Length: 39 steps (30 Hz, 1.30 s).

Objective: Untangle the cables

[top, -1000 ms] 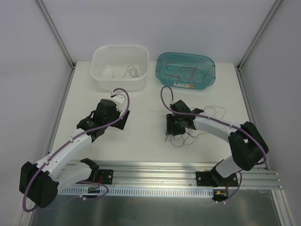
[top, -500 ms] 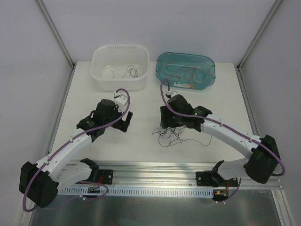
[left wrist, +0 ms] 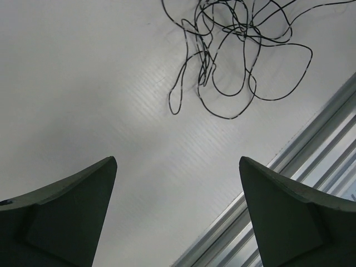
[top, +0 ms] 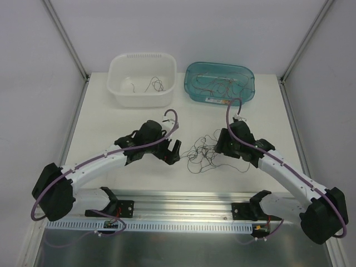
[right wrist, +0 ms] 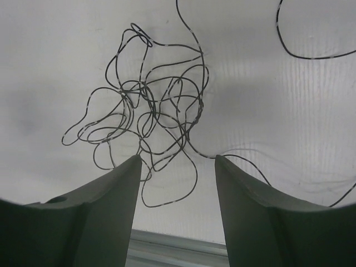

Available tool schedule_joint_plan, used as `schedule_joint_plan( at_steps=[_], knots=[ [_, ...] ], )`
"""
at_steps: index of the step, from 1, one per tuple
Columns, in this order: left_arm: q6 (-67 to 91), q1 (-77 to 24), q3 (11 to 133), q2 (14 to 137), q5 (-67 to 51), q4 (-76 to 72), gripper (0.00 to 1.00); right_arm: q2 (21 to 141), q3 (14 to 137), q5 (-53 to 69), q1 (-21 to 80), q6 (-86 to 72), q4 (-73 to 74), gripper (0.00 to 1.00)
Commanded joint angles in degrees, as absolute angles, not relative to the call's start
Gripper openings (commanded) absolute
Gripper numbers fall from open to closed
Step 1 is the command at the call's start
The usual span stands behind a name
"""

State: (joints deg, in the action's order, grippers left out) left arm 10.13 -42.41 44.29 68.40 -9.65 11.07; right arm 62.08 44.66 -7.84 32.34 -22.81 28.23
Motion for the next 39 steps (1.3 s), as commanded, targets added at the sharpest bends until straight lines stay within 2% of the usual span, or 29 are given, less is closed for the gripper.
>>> schedule_joint_plan(
  at_steps=[1,8,18,20,22,23,24,25,26,27,30,33,39],
  knots=[
    [12.13,-45.70,49.21,73.98,-7.47,5.02,0.93,57.06,40.35,-7.82,32.43,-35.31,20.31,0.59],
    [6.42,-48.78,54.66,85.33,-8.79,0.88,0.83,55.28,37.53,-14.67,33.84,-44.82,18.37,0.59],
    [3.78,-51.24,59.06,96.32,-12.22,0.09,0.61,62.83,39.81,-15.56,37.97,-50.45,18.11,0.59],
    [3.95,-51.59,59.24,97.20,-12.04,-1.49,0.53,63.98,39.90,-15.91,38.23,-50.97,17.93,0.59],
    [4.57,-51.68,59.50,98.43,-11.61,-1.93,0.44,65.03,39.46,-16.52,38.32,-51.77,17.49,0.53],
    [5.01,-51.68,59.59,98.61,-11.25,-2.02,0.30,65.13,39.29,-16.78,38.32,-51.85,17.23,0.48],
    [5.10,-51.68,59.59,98.87,-10.90,-2.20,0.24,65.21,39.20,-16.96,38.32,-51.51,17.05,0.39],
    [5.27,-51.68,59.50,98.79,-9.85,-2.20,0.17,65.13,39.37,-17.31,38.32,-51.16,17.14,0.34],
    [5.62,-51.68,59.24,98.62,-8.89,-2.20,0.04,65.04,39.55,-17.75,38.32,-50.80,18.10,0.21],
    [5.80,-51.68,58.98,97.92,-7.83,-2.20,0.00,64.69,39.90,-18.10,38.32,-50.54,18.71,0.14],
    [6.33,-51.42,57.40,95.46,-3.00,-2.11,0.00,62.06,40.43,-19.86,38.06,-48.52,21.35,0.01],
    [8.17,-50.45,55.11,91.60,1.04,-2.11,0.00,58.10,41.48,-21.53,37.18,-45.54,24.69,0.01],
    [15.28,-41.59,47.74,79.40,3.78,-0.62,0.00,47.30,46.14,-26.63,30.17,-35.17,33.83,0.01]
  ],
)
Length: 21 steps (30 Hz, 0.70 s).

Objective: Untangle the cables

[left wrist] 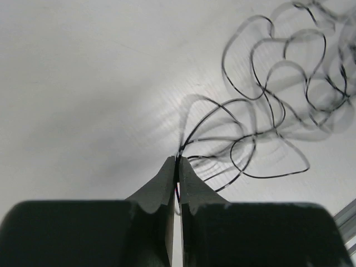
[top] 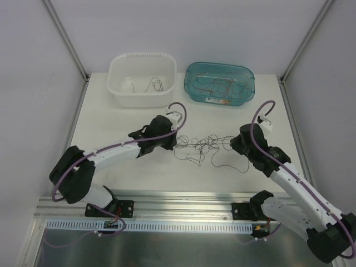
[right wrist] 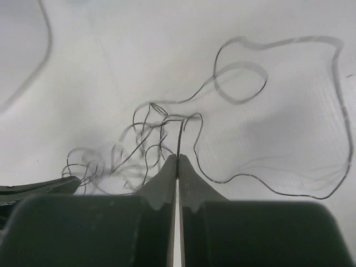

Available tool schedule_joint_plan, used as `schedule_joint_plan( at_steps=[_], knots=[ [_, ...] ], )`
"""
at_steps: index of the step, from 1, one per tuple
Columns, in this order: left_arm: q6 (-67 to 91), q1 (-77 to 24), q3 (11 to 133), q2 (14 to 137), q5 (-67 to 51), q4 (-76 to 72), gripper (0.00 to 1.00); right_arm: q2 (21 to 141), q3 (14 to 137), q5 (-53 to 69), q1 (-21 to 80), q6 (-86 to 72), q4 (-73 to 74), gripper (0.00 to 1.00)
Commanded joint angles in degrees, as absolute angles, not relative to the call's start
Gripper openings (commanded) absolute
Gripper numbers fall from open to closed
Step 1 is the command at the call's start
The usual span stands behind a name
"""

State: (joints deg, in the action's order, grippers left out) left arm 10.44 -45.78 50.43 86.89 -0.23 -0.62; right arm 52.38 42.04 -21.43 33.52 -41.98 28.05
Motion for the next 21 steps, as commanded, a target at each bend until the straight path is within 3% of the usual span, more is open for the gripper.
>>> schedule_joint_plan(
  at_steps=[1,10,17,21],
  knots=[
    [16.08,-38.18,46.68,77.71,3.61,-0.27,0.00,46.24,47.01,-26.98,29.02,-33.50,34.62,0.01],
    [18.28,-24.70,45.35,57.67,2.37,11.68,0.01,43.59,59.05,-24.97,20.13,-15.92,41.40,0.01],
    [10.30,-23.12,50.89,46.07,-2.18,15.03,0.19,49.13,69.77,-9.42,17.58,-9.06,39.73,0.01],
    [8.97,-23.12,48.61,43.68,5.85,17.13,0.25,53.69,78.29,-6.07,17.58,-5.72,40.95,0.01]
  ],
)
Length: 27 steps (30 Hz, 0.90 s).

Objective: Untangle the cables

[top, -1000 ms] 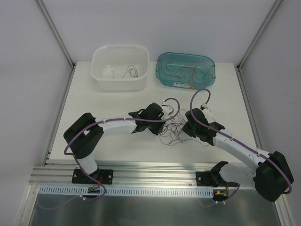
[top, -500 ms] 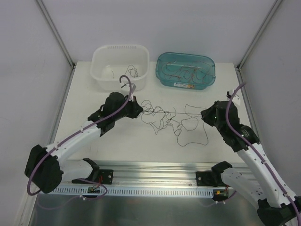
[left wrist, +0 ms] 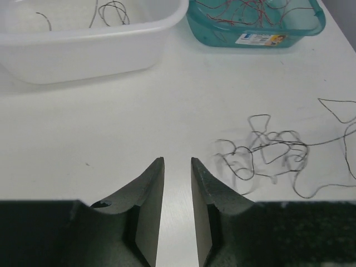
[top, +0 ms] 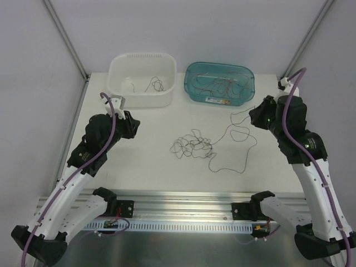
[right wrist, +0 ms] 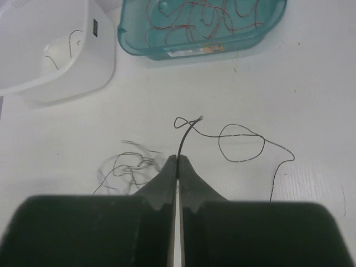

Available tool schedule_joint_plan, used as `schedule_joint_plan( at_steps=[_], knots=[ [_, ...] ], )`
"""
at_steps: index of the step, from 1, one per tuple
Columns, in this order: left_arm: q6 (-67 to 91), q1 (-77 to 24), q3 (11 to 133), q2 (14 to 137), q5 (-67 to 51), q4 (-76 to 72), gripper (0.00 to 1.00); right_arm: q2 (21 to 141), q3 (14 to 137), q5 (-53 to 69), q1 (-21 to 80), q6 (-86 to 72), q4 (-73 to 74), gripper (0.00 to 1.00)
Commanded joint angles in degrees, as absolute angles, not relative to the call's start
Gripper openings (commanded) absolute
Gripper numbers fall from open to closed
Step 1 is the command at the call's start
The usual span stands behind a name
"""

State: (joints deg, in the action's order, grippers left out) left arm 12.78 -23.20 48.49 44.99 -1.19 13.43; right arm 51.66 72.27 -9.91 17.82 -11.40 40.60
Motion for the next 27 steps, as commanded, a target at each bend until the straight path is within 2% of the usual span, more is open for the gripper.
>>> schedule_joint_plan(
  at_steps=[1,4,6,10,11,13,14,18,22,27],
  knots=[
    [9.05,-23.03,47.91,43.68,7.63,18.01,0.26,54.57,80.40,-5.19,17.49,-5.02,41.22,0.01],
    [10.10,-22.33,44.31,44.99,13.18,21.17,0.26,57.91,88.05,-1.77,17.31,-2.99,42.36,0.01],
    [12.38,-22.15,43.07,45.88,10.48,21.88,0.26,60.54,93.06,5.30,17.31,-1.94,42.36,0.01],
    [16.07,-22.15,40.53,45.79,-3.19,17.94,0.46,64.07,99.40,14.75,17.40,-3.69,42.11,0.01],
    [16.69,-22.24,40.08,45.97,-5.77,16.28,0.55,64.16,99.84,16.24,17.40,-4.13,41.14,0.01],
    [18.36,-22.50,38.59,46.49,-14.01,10.92,0.62,63.55,99.67,20.99,17.40,-5.88,37.12,0.01],
    [19.07,-22.85,38.15,47.54,-16.32,9.25,0.71,63.37,99.58,22.22,17.40,-6.67,35.87,0.01],
    [20.22,-30.20,37.53,51.23,-17.50,1.86,0.82,63.02,98.97,27.06,17.40,-9.66,32.00,0.01],
    [20.12,-36.11,38.15,53.70,-15.20,-6.03,0.86,62.84,93.46,28.91,17.58,-11.42,30.50,0.01],
    [19.34,-37.70,37.27,51.95,-17.75,-13.43,0.86,62.49,81.93,33.13,19.94,-12.13,27.43,0.01]
  ],
)
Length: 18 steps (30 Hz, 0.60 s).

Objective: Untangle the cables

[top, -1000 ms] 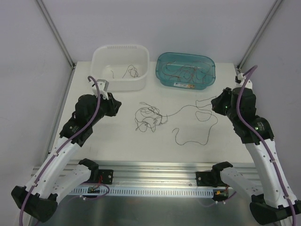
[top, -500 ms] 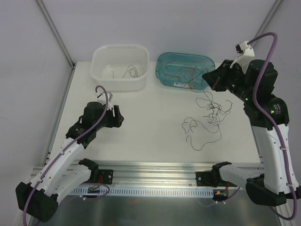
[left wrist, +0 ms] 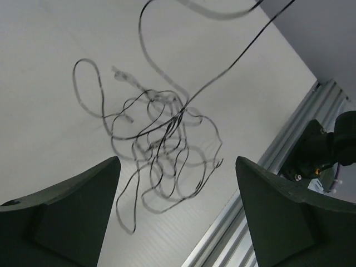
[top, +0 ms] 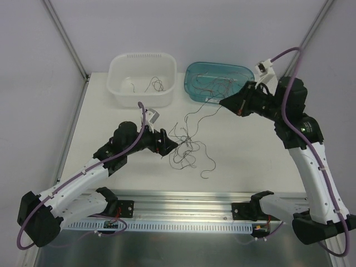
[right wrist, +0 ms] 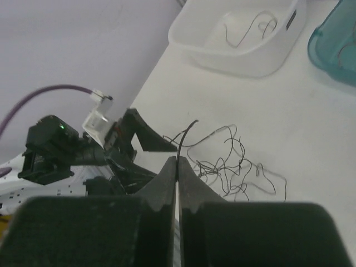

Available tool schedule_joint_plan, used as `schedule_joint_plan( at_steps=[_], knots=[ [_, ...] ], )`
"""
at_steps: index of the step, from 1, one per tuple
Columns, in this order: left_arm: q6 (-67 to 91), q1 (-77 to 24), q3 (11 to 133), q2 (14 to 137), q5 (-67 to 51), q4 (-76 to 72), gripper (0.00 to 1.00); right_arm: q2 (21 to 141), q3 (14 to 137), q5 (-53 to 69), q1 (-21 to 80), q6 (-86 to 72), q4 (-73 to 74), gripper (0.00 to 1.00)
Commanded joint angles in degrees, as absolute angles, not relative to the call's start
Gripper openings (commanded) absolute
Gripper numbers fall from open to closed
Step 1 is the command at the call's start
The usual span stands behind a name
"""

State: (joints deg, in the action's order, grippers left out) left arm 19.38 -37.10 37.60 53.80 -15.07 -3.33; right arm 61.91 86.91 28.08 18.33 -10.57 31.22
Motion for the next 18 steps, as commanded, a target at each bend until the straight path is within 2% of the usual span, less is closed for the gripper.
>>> schedule_joint_plan(
  at_steps=[1,8,18],
  knots=[
    [18.29,-37.88,36.66,51.07,-18.19,-14.40,0.86,62.58,80.26,33.48,20.65,-12.13,26.46,0.01],
    [13.81,-39.28,37.09,52.29,-22.41,-18.01,0.87,64.77,73.48,28.48,32.33,-9.49,25.05,0.01],
    [8.09,-44.20,39.64,59.23,-21.89,-21.97,0.87,66.45,76.99,26.72,36.38,-10.11,24.09,0.01]
  ],
)
